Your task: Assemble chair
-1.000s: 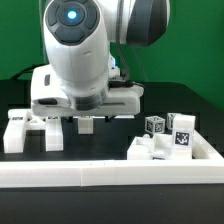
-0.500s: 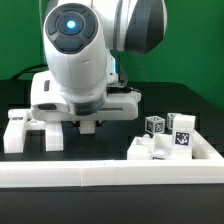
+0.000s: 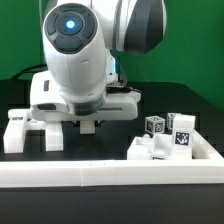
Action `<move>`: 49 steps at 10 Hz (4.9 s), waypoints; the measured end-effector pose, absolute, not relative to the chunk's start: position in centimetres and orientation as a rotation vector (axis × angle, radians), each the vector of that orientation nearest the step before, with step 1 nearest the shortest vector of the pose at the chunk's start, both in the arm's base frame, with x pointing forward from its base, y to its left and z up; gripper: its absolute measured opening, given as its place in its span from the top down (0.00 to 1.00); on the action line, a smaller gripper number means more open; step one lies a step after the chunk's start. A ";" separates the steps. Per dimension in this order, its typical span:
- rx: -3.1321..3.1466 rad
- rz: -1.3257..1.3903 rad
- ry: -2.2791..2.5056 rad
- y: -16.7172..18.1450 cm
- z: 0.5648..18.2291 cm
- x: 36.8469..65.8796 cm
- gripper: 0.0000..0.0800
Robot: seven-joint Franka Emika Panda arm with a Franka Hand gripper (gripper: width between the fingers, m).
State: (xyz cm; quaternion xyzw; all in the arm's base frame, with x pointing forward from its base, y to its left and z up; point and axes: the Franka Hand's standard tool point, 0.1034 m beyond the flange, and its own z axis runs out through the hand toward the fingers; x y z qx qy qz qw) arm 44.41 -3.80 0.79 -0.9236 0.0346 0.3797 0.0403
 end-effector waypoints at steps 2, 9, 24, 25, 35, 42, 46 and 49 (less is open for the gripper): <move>-2.790 1.192 0.158 -3.0 3.6 45.9 0.63; -2.925 0.876 0.221 -2.9 7.3 50.0 0.63; -3.084 -0.458 0.212 0.1 11.8 58.8 0.63; -3.075 -0.449 0.201 0.9 12.4 59.6 0.63; -3.008 -0.801 0.169 3.6 13.4 61.9 0.63; -2.958 -1.019 0.137 4.1 12.8 62.1 0.63; -2.972 -0.989 0.116 4.4 11.7 61.7 0.63; -2.993 -0.960 0.094 4.2 10.3 61.2 0.63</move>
Offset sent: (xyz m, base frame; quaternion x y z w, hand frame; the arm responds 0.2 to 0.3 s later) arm 0.0341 0.0271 0.0747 0.0420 -0.0184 0.0766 0.9960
